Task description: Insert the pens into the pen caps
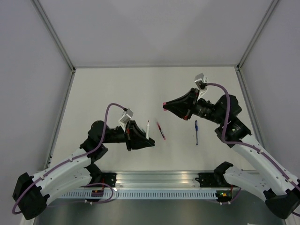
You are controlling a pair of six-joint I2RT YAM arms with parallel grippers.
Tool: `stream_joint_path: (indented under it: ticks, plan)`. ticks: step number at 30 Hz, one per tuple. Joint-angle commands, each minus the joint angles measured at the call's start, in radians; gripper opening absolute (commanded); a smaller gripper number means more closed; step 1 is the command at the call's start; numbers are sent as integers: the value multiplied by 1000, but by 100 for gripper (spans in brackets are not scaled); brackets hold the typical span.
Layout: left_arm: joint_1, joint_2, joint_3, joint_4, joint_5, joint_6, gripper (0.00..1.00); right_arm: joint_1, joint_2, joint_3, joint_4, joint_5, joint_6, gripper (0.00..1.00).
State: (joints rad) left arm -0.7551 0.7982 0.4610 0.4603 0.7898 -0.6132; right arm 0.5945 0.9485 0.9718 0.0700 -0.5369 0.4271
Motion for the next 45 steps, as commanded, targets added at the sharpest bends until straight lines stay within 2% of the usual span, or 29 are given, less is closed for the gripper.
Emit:
stream_joint_path:
  ticks: [1, 5, 9, 12, 16, 20, 29, 34, 45]
  plan:
    - [-4, 4, -16, 227, 129, -94, 2, 7, -65, -33, 247, -182, 48, 0]
    - [-3, 47, -12, 366, 189, -199, 2, 14, -60, -61, 390, -262, 151, 0]
    - [-4, 96, 25, 463, 229, -276, 2, 33, -48, -96, 578, -273, 248, 0]
    - [-4, 113, 47, 541, 249, -325, 2, 63, -18, -88, 640, -268, 274, 0]
    - [-4, 114, 90, 508, 259, -316, 2, 91, 30, -55, 626, -244, 248, 0]
    - [-4, 113, 122, 396, 244, -238, 2, 117, 64, -33, 599, -198, 207, 0]
    - [-6, 130, 119, 393, 246, -223, 2, 151, 113, 2, 599, -153, 177, 0]
    - [-4, 125, 134, 295, 209, -163, 2, 162, 121, 14, 561, -114, 170, 0]
    - [-4, 108, 133, 267, 190, -140, 2, 179, 116, -16, 551, -110, 150, 0]
